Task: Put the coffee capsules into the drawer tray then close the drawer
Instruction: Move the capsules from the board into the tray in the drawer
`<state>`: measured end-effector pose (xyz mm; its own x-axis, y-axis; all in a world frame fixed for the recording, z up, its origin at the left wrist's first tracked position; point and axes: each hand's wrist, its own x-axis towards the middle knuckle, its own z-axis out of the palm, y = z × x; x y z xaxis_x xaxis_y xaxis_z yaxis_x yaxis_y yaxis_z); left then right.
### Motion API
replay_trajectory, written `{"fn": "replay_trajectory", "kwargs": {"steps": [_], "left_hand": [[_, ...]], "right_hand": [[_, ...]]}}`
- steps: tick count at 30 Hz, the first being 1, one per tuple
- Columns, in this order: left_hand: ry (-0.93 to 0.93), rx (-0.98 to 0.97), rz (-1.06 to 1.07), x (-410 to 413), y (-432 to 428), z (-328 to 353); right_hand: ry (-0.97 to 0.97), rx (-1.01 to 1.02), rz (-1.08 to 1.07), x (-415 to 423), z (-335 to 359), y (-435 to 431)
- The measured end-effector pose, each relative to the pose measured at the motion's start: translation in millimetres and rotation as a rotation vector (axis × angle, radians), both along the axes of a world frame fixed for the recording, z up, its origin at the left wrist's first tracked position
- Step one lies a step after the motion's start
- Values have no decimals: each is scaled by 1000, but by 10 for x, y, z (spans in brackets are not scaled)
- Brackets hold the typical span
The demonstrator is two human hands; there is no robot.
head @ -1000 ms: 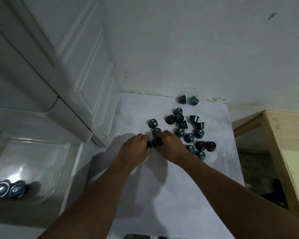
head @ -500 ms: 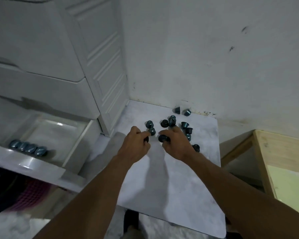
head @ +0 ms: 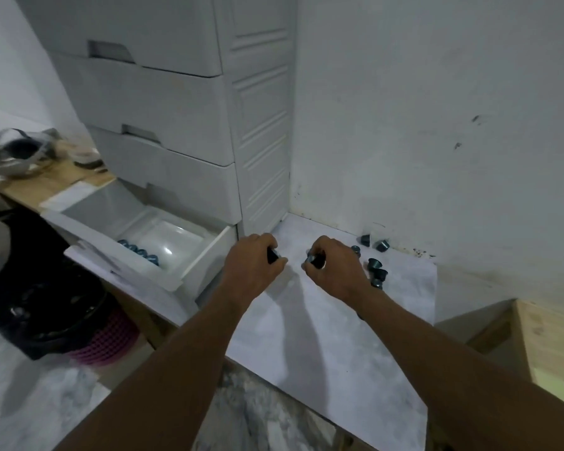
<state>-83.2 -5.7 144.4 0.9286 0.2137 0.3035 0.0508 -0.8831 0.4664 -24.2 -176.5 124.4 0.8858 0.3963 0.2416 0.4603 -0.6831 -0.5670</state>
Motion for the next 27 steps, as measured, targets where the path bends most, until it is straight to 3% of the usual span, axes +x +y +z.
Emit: {"fn": "replay_trajectory", "kwargs": {"steps": [6,12,27], "left_hand": [[-41,-128,84,-148,452,163],[-41,-75,113,-252,1163,208],[-18,-43,-130,-302,2980,187]], "right_hand": [[-36,59,54,-39,205,530],[-124,128,156,-141,279,1256],[-83,107,20,-499,204,2901]]}}
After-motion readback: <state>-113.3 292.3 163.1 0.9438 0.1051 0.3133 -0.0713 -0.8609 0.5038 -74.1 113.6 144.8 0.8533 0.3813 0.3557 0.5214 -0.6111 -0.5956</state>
